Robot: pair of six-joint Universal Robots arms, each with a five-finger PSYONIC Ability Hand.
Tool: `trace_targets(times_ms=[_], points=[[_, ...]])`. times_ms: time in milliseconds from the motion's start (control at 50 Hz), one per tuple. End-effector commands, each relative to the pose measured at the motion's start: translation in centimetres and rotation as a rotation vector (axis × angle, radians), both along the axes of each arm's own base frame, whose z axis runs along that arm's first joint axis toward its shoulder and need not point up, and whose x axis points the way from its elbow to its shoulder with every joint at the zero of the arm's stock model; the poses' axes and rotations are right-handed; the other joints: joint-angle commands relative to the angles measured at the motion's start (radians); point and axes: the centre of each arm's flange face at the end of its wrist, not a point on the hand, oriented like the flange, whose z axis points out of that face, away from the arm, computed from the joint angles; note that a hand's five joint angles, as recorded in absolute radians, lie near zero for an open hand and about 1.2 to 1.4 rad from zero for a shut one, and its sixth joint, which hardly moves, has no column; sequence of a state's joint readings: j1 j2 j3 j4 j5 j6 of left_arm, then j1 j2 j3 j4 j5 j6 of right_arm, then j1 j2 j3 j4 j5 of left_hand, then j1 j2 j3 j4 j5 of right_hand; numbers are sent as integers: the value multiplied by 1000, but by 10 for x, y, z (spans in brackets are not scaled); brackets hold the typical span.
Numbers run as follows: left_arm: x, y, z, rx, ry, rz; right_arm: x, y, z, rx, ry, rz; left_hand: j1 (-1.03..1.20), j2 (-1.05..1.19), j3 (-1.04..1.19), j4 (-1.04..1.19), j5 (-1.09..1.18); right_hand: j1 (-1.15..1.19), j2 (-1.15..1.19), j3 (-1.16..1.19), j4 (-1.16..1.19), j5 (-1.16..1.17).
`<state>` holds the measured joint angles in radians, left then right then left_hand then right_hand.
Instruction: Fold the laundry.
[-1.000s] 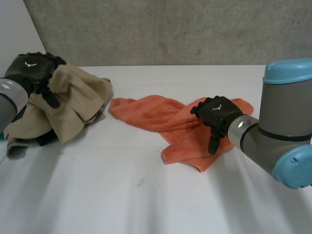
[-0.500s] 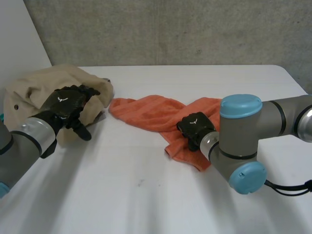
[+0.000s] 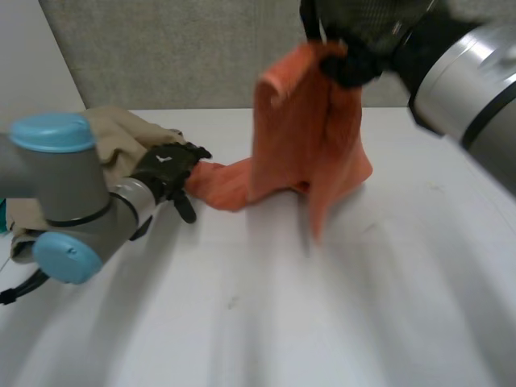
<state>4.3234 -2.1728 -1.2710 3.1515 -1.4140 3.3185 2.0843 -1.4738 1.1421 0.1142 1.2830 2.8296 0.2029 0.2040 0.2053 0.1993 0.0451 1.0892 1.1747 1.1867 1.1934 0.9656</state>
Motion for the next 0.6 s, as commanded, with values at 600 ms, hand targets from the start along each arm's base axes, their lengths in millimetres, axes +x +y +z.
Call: trace_targets(times_ms=[600], points=[[26, 12, 101, -258, 80, 192, -114, -89, 9, 109, -214, -178, 1193, 1192, 1191, 1197, 1177, 307, 222, 210, 203, 256]])
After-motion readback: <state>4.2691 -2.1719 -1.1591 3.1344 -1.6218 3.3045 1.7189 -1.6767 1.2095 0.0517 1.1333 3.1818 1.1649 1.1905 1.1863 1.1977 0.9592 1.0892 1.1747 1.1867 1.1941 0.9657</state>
